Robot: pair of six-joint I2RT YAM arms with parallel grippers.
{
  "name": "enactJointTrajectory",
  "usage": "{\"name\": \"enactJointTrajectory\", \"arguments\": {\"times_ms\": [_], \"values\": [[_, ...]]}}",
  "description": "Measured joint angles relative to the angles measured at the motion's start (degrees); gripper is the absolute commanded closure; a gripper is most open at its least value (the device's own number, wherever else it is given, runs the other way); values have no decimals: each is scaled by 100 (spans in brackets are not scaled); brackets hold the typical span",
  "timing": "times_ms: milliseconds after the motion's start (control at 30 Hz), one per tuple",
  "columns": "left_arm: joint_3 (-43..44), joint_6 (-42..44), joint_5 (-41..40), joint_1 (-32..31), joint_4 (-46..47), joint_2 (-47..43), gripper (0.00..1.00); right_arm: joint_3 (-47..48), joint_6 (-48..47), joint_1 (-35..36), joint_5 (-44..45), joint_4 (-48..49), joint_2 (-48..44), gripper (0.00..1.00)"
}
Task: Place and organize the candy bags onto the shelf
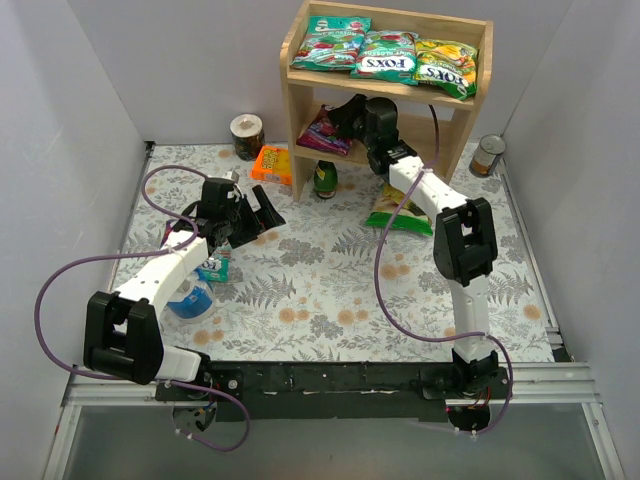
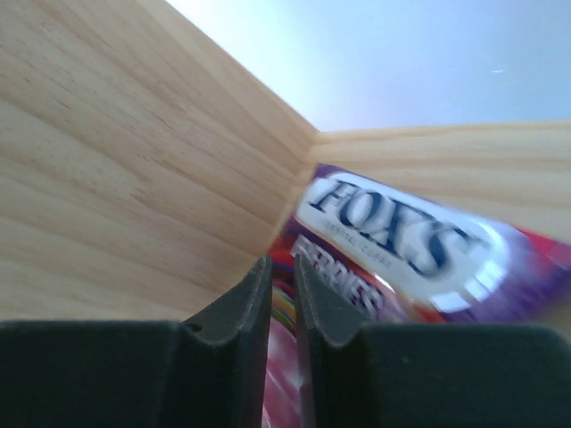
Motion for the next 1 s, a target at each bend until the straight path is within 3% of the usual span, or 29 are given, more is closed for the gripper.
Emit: {"name": "enactJointTrajectory", "arguments": {"times_ms": [100, 333, 700, 1000], "values": [[46, 2, -42, 0, -28, 9, 2, 470, -9, 2, -221, -197, 308, 78], [116, 22, -129, 0, -107, 11, 2, 470, 26, -7, -323, -173, 348, 79], [142, 33, -131, 0, -114, 17, 2, -1567, -11, 4, 201, 1054, -761, 76], [142, 44, -133, 0, -111, 20, 2, -1475, -151, 66, 1143, 741, -807, 75]]}}
